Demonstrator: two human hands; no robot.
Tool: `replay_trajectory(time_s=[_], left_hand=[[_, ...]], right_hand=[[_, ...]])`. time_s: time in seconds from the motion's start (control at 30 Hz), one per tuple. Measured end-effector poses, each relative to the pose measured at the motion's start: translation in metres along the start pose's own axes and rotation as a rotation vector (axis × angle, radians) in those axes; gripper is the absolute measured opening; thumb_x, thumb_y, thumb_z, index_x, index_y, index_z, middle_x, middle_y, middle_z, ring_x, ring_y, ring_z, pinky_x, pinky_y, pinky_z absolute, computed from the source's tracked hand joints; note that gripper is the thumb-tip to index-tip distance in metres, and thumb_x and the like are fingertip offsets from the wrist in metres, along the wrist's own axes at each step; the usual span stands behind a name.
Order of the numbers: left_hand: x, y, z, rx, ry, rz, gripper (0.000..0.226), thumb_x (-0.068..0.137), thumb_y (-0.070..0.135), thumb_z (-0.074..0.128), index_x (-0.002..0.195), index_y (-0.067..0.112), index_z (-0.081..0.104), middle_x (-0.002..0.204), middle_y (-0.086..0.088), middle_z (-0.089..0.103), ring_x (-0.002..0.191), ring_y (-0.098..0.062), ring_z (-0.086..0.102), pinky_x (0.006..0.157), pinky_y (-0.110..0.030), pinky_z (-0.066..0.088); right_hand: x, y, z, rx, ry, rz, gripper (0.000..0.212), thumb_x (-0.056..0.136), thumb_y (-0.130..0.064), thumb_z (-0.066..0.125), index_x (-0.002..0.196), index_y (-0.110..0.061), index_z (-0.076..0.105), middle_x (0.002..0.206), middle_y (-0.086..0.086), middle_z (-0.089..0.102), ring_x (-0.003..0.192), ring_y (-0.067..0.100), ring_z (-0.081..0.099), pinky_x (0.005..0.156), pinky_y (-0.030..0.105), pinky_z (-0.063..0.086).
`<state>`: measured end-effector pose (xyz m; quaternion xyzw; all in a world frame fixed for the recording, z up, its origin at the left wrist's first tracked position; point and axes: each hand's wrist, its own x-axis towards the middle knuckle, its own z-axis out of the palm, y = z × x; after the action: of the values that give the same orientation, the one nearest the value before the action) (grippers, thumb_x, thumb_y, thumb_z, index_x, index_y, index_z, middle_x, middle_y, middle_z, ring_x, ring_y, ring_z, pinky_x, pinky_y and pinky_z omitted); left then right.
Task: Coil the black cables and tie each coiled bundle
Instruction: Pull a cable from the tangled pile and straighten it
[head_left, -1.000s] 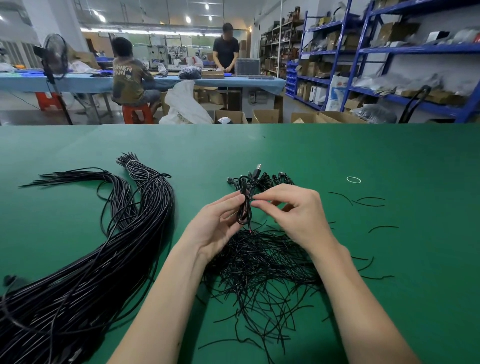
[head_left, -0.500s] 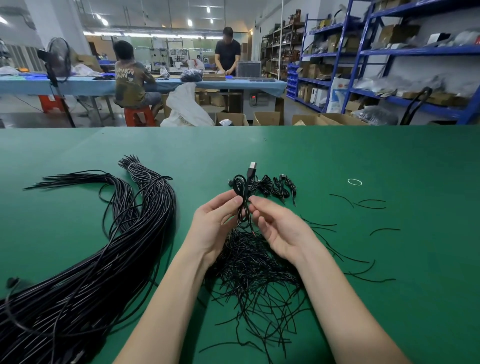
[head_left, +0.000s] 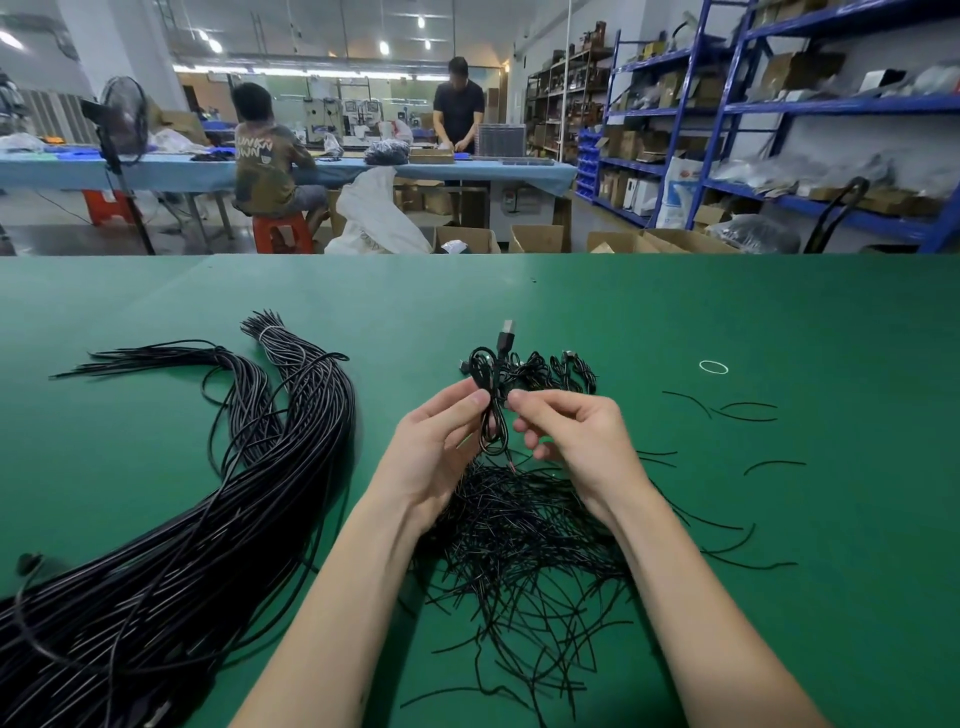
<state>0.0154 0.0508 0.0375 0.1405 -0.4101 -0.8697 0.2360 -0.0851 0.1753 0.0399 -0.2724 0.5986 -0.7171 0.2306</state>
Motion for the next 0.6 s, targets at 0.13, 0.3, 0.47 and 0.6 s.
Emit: replay_trajectory(time_s=[0.13,0.3,0.47,0.6], left_hand=[[-0.001,-0.003,0.004,0.086,-0.050,0.047,0.037,0.070,0.011,0.074,0.107,0.007,0.068,0.092,-0.004,0.075,0.080,-0.012,0.070,0.074,-0.020,0.056],[-0.002,-0.001,0.003,0.001,-0.028,-0.022,0.046,0.072,0.009,0.072,0.117,0.004,0.064,0.088,-0.005,0.075,0.078,-0.014,0.070,0.078,-0.023,0.057],[0.000,-0.002,0.004,-0.135,0.061,-0.079,0.046,0.067,0.006,0.074,0.112,0.007,0.065,0.085,-0.005,0.076,0.068,-0.010,0.071,0.064,-0.019,0.058],[0.000,-0.002,0.003,-0.118,0.063,-0.069,0.044,0.067,0.007,0.074,0.110,0.008,0.066,0.085,-0.004,0.076,0.069,-0.009,0.071,0.065,-0.018,0.058]], right_hand=[[-0.001,0.008,-0.004,0.769,-0.251,0.628,0.015,0.069,-0.008,0.089,0.076,-0.004,0.076,0.062,0.000,0.059,0.045,0.003,0.053,0.036,0.011,0.042],[-0.001,0.013,0.005,0.531,-0.155,0.420,0.010,0.075,-0.025,0.084,0.078,-0.016,0.080,0.072,-0.004,0.067,0.049,0.003,0.055,0.039,0.012,0.042],[0.007,0.018,0.000,-0.288,0.161,-0.346,0.004,0.084,-0.028,0.084,0.085,-0.031,0.081,0.085,-0.012,0.077,0.061,0.009,0.068,0.054,0.016,0.048],[0.007,0.019,-0.003,-0.594,0.196,-0.675,0.005,0.085,-0.021,0.082,0.085,-0.026,0.081,0.083,-0.019,0.073,0.067,0.006,0.066,0.058,0.006,0.041]])
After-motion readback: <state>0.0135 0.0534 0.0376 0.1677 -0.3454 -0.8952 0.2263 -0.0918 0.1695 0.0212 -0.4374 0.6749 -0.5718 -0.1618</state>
